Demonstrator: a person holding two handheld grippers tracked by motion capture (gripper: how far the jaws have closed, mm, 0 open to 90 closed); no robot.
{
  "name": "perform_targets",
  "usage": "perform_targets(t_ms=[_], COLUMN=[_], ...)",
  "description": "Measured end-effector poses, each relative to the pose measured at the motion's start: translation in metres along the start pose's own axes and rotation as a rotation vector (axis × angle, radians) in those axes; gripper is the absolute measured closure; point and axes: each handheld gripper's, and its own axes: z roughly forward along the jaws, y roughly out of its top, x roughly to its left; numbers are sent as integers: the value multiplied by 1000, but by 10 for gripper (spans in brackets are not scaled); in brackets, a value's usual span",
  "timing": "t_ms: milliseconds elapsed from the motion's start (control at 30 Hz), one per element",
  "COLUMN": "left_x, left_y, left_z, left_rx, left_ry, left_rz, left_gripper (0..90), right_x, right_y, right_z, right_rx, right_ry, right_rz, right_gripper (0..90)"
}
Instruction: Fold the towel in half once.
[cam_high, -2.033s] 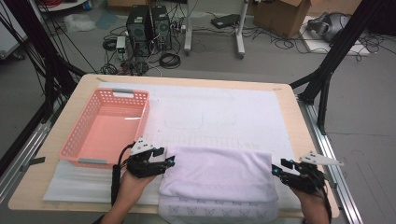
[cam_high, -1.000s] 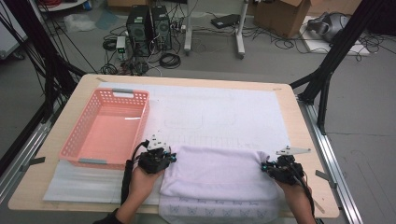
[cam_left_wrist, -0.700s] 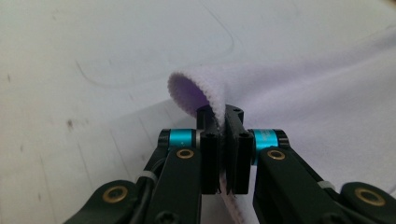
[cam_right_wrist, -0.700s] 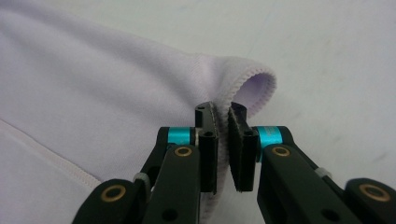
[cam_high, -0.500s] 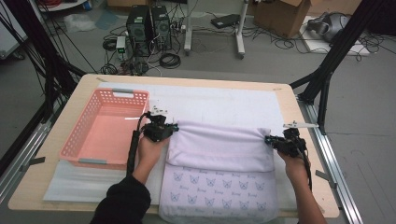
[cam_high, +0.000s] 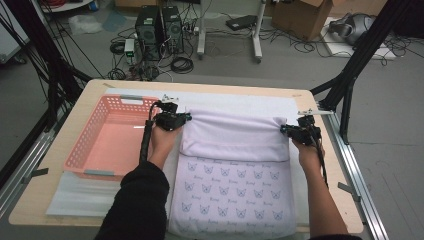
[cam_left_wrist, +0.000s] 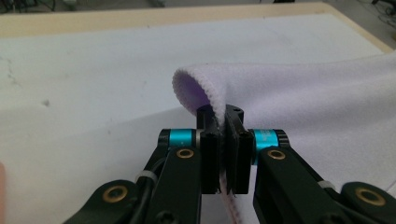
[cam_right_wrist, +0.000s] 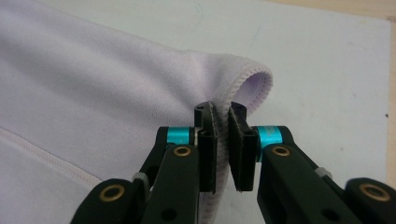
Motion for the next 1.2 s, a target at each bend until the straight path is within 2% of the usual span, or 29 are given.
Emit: perform_targets(t_ms=[100,267,333,367,400,467,533,600,700,767,833,900,1000,1067,1200], left_x=[5,10,10,10,9,6,3,-1,-7,-9,-13,-17,-21,-24,-28], left_y=[6,7,5,6,6,6,4,3,-4,-9,-12,-17,-27,-34,-48], left_z=[3,7,6,5,3,-1,-5,-8,-14,-16,-16,-19,-18,-18,-17], left_rx=[-16,-2,1,7,10,3,6,31,11,32,62,29,71,72,100], left_ry=[7,28,34,27,26,23,16,6,5,-1,-2,-3,-18,-29,-39], left_rz=[9,7,-6,-23,-23,-19,-28,-16,-9,-7,17,24,34,35,44], left_gripper=[855,849,785,701,644,589,546,508,503,501,481,494,499,505,521], right_x=[-1,-1,1,2,2,2,2,4,6,6,4,3,0,0,5], right_y=[7,18,21,21,20,17,15,14,12,9,5,0,-9,-13,-18], right_z=[9,20,23,25,26,27,24,20,10,3,-3,-9,-14,-14,-12], right_rx=[-8,-18,-16,-13,-5,-4,-7,-8,-26,-31,-34,-24,-2,38,58], right_ry=[-6,-9,-5,-3,4,2,1,-1,7,12,25,41,58,72,84], right_rz=[3,5,-2,-5,6,34,45,42,43,43,48,46,45,47,23], right_gripper=[833,833,825,795,725,630,601,572,568,569,571,575,588,589,606])
